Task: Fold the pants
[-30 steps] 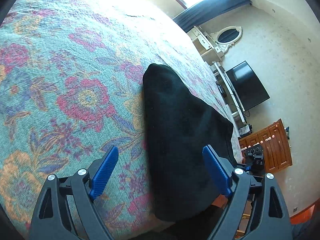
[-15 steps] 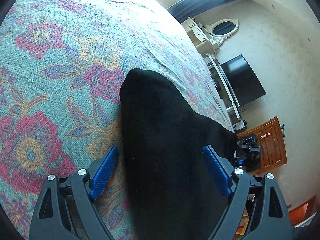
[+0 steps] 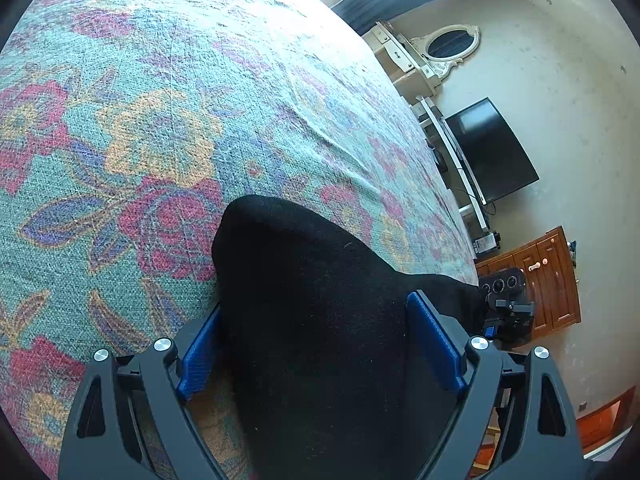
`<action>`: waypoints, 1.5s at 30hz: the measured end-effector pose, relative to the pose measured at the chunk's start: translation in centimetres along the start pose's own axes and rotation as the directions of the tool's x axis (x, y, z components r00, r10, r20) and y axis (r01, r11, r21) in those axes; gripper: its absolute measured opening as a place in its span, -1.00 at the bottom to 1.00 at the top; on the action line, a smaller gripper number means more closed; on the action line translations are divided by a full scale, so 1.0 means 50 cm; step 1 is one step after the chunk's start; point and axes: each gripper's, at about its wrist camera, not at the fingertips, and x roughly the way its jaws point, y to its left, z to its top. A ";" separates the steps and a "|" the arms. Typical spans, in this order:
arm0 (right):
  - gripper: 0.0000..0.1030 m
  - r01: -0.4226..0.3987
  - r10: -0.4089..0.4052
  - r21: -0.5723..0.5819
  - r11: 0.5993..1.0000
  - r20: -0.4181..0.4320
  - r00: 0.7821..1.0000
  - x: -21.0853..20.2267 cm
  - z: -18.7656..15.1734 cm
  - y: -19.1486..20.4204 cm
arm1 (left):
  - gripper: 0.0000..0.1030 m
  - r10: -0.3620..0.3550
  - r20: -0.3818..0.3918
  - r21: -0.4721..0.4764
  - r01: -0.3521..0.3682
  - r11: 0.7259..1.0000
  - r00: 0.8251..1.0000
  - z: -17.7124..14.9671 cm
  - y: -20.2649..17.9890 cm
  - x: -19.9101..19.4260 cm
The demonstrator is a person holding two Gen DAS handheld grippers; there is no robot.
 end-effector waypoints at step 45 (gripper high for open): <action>-0.33 0.010 -0.008 -0.038 0.999 0.039 0.999 0.262 0.150 0.111 | -0.41 0.312 0.154 0.082 -0.327 0.942 0.938 0.144 0.069 -0.092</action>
